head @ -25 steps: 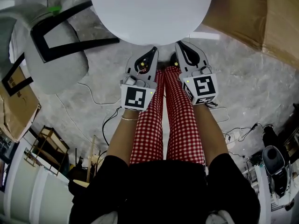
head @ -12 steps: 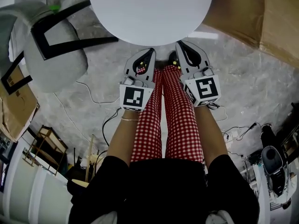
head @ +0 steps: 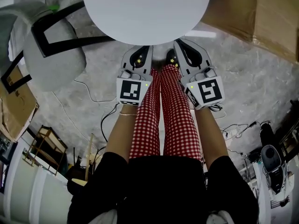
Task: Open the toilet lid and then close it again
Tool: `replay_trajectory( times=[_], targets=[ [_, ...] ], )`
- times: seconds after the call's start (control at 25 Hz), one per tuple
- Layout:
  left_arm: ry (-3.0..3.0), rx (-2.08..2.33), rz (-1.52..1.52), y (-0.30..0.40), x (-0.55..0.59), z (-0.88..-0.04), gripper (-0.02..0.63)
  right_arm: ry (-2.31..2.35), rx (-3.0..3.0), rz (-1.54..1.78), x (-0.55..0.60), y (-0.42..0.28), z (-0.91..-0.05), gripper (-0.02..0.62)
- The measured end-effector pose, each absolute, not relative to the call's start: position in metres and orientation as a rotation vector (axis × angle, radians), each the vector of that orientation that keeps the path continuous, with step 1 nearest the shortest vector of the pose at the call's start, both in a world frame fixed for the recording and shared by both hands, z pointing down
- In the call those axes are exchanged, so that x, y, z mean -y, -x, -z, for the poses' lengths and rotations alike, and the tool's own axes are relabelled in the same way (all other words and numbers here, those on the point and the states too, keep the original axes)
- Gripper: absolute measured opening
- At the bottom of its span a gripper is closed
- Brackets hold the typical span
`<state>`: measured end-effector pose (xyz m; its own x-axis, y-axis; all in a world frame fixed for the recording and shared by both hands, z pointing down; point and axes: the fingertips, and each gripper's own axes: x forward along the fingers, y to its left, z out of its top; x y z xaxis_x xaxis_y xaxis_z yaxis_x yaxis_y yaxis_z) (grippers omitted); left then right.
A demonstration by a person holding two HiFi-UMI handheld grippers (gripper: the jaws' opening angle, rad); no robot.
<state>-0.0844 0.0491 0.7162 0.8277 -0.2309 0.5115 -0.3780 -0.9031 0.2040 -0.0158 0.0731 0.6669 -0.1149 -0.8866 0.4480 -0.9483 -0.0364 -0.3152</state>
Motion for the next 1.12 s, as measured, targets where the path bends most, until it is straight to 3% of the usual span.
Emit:
replay_trajectory(
  times=[1.12],
  targets=[
    [-2.752,0.499,-0.485,0.066,-0.029,-0.631,0.003,-2.116,2.119,-0.708,-0.06,0.004,-0.582,0.02]
  ],
)
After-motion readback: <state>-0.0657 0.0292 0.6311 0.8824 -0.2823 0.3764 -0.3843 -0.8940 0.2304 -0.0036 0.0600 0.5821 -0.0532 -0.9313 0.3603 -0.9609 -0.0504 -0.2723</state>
